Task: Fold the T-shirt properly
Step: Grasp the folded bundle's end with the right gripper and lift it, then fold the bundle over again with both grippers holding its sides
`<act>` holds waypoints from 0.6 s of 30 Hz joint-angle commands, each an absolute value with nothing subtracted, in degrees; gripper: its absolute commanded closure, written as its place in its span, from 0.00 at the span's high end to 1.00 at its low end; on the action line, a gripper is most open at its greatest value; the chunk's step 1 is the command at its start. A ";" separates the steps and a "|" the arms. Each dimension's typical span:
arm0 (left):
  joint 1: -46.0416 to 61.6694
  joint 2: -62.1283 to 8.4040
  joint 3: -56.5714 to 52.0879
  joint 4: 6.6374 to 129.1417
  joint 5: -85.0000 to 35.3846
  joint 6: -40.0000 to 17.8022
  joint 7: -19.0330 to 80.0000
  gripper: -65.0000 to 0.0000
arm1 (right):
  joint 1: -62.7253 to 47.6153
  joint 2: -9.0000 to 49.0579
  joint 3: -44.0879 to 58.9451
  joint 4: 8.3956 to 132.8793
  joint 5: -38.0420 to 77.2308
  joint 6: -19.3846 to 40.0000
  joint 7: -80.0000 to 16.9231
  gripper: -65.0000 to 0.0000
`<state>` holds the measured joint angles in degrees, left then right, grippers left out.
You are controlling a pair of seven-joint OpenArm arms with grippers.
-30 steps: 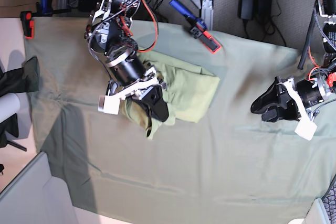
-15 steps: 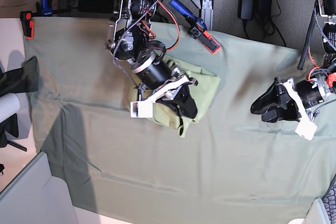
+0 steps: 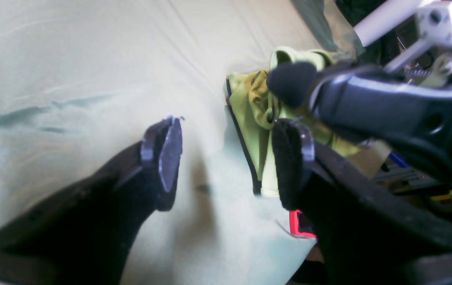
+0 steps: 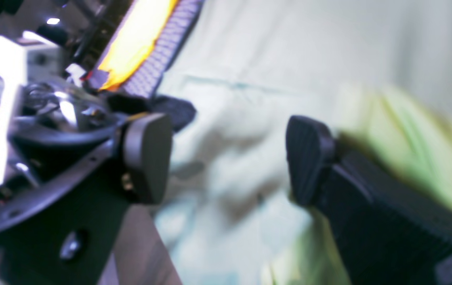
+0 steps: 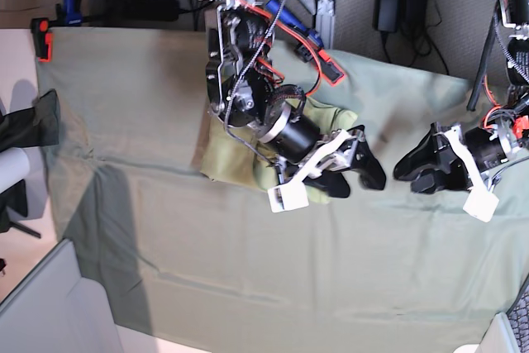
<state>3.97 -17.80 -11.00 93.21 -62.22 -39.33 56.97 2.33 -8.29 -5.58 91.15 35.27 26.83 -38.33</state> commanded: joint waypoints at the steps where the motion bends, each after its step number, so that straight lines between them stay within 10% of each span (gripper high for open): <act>1: 3.18 -18.41 -11.22 94.06 -63.61 -40.00 55.55 0.60 | 3.64 -8.62 -6.02 92.14 36.40 28.53 -37.12 0.69; 7: 3.16 -18.44 -11.22 94.13 -63.57 -40.00 55.55 0.57 | 6.33 -8.60 -5.41 92.14 34.26 28.53 -37.28 0.68; 9: 3.20 -18.44 -11.20 94.70 -62.94 -40.00 55.86 0.36 | 7.77 -8.58 -4.34 92.16 33.30 28.53 -37.12 0.68; 11: 3.22 -18.46 -10.87 95.85 -62.52 -40.00 56.01 0.11 | 9.63 -8.38 -2.48 92.16 31.66 28.53 -37.15 0.53; 14: 3.42 -19.14 -7.97 98.74 -60.60 -40.00 55.83 0.02 | 12.34 -6.90 1.45 92.14 28.86 28.53 -37.21 0.01; 18: 4.54 -21.71 1.96 104.57 -54.13 -40.00 54.94 0.00 | 15.46 -3.49 7.42 92.14 25.43 28.51 -36.62 0.00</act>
